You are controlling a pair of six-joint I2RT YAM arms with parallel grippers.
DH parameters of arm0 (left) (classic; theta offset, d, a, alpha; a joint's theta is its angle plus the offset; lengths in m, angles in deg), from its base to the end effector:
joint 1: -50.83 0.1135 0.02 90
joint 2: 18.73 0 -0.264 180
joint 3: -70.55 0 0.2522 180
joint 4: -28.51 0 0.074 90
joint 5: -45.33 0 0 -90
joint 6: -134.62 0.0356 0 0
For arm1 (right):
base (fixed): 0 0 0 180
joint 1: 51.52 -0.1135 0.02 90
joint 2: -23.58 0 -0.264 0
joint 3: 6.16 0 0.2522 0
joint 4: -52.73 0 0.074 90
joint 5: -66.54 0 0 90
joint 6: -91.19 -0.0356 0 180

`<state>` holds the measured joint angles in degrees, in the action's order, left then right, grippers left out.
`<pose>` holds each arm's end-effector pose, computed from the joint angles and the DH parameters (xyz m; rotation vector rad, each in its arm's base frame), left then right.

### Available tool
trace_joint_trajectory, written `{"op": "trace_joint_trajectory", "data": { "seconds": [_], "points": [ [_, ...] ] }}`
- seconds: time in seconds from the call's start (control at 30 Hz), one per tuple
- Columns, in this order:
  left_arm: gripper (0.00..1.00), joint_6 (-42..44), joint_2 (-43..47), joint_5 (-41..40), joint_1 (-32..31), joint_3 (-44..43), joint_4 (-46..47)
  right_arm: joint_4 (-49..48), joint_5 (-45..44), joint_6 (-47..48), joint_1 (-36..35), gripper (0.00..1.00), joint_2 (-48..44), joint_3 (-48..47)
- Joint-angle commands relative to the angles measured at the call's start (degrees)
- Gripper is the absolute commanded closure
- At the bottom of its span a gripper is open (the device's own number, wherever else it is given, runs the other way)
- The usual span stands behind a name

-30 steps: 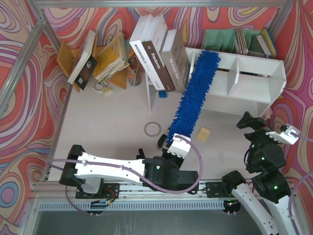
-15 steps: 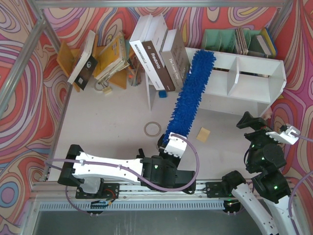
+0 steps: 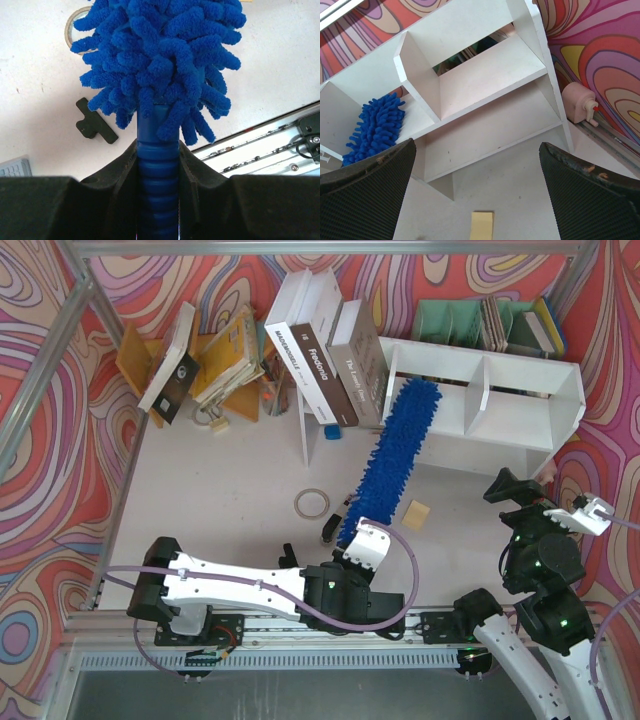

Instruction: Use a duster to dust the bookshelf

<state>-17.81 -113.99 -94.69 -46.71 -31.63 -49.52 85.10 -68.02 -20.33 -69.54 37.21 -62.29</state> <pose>-0.0157 -0.3267 0.3151 0.5062 2.1723 -0.1839 0.0526 -0.0092 0.3636 0.6746 1.2781 0.0240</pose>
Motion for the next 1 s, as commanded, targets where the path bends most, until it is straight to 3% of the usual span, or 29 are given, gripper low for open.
{"op": "trace_joint_trajectory", "data": {
  "seconds": [0.0,0.43,0.73,0.97],
  "points": [
    [1.0,3.0,1.8,-5.7,-0.2,-1.7,-1.5,0.6,-0.4,-0.7,0.0,0.01,0.1,-1.4],
    [1.0,6.8,4.5,-9.8,0.1,-3.4,1.8,0.5,-0.4,-0.7,0.0,0.01,0.0,-1.3],
    [1.0,4.5,3.6,0.7,2.7,3.0,6.0,0.3,-0.1,-0.6,0.0,0.01,0.2,-1.3],
    [1.0,6.4,1.4,3.4,2.7,2.3,6.3,0.2,-0.1,-0.5,0.0,0.01,0.3,-1.2]
  ]
}}
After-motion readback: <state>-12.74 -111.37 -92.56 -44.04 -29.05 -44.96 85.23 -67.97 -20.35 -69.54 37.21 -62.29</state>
